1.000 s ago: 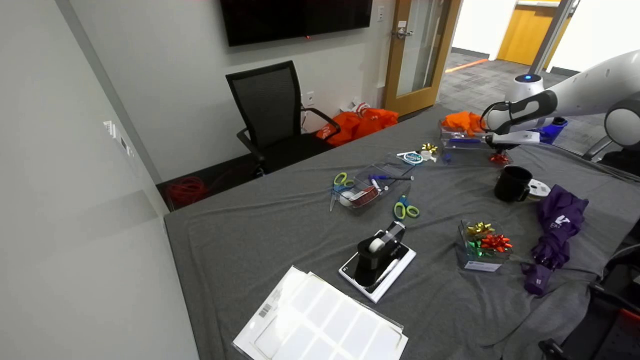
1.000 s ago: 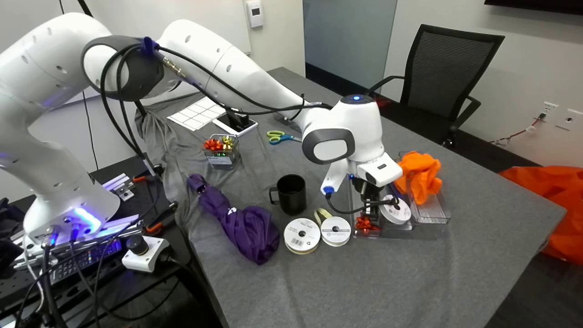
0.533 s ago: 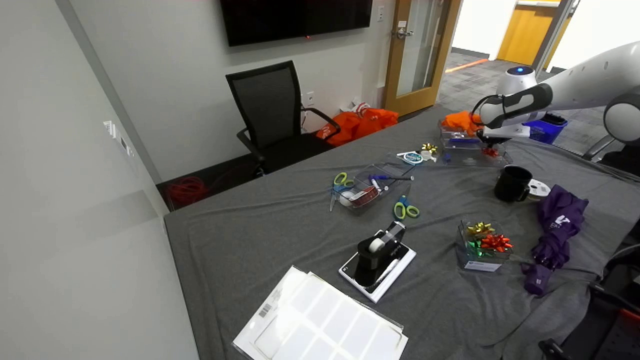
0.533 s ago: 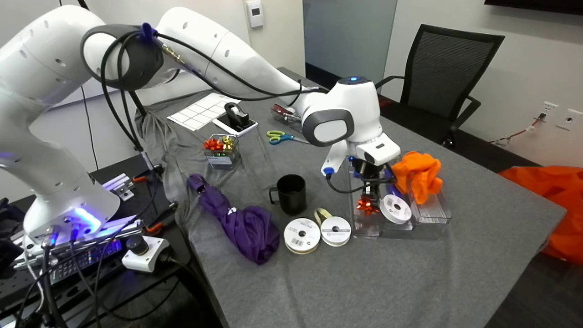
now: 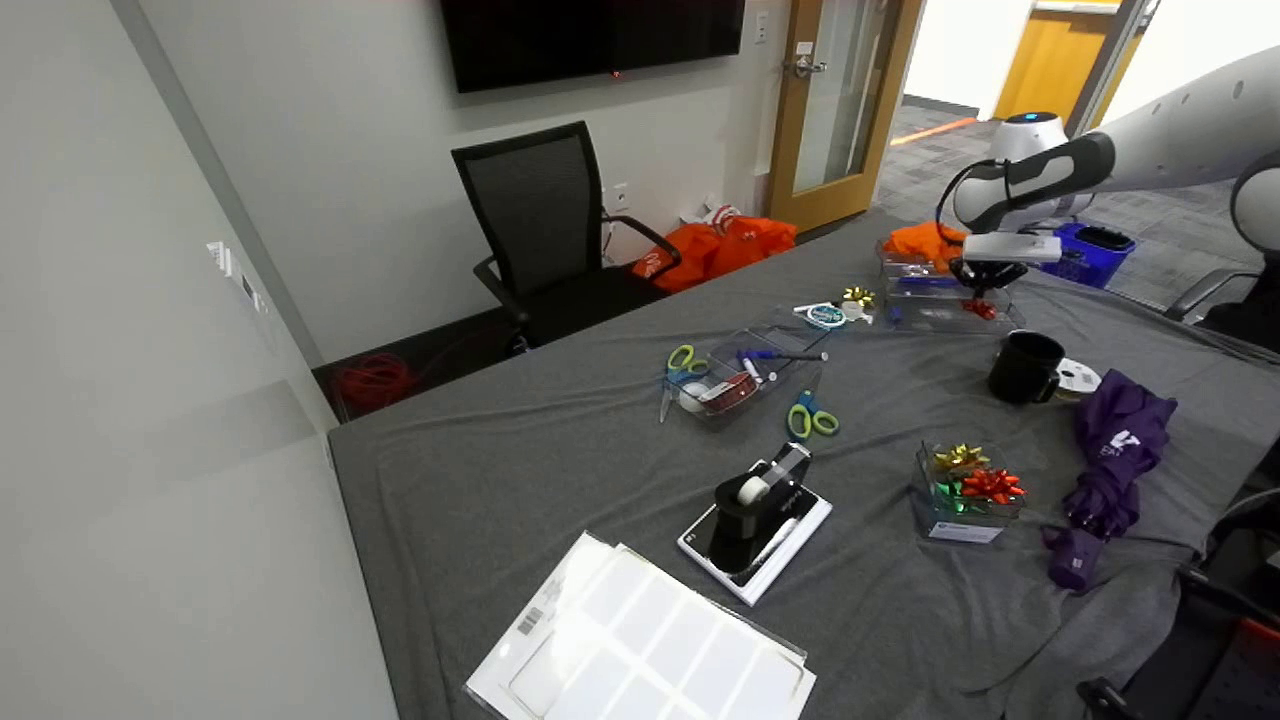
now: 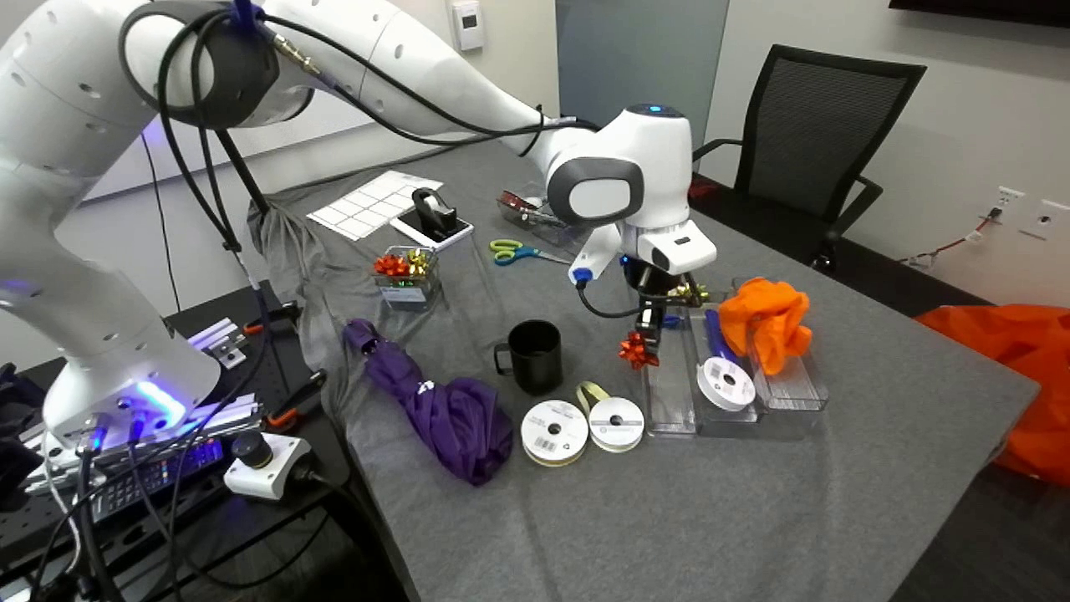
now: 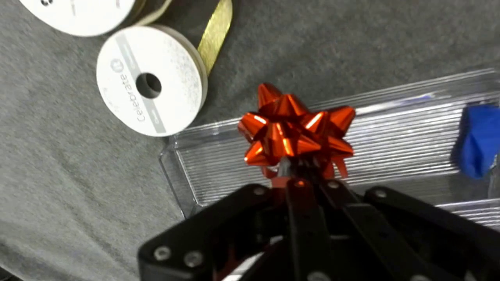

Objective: Move the red ribbon from the right tray to the left tray

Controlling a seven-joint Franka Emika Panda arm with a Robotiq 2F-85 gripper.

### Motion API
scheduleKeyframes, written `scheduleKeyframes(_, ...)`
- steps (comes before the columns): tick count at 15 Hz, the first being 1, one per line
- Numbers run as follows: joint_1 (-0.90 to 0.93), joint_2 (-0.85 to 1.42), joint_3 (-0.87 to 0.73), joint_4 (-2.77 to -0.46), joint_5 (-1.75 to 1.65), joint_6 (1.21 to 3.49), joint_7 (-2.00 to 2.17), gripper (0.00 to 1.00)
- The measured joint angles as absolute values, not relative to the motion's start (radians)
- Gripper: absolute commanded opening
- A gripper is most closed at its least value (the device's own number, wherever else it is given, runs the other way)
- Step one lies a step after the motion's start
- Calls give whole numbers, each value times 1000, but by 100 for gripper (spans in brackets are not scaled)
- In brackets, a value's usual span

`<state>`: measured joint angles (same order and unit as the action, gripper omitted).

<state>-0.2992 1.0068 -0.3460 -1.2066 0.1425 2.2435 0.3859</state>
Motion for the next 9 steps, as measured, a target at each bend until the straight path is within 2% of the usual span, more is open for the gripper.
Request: scheduleKeyframes(9, -297, 907, -327, -1276, 164, 2195, 383, 0)
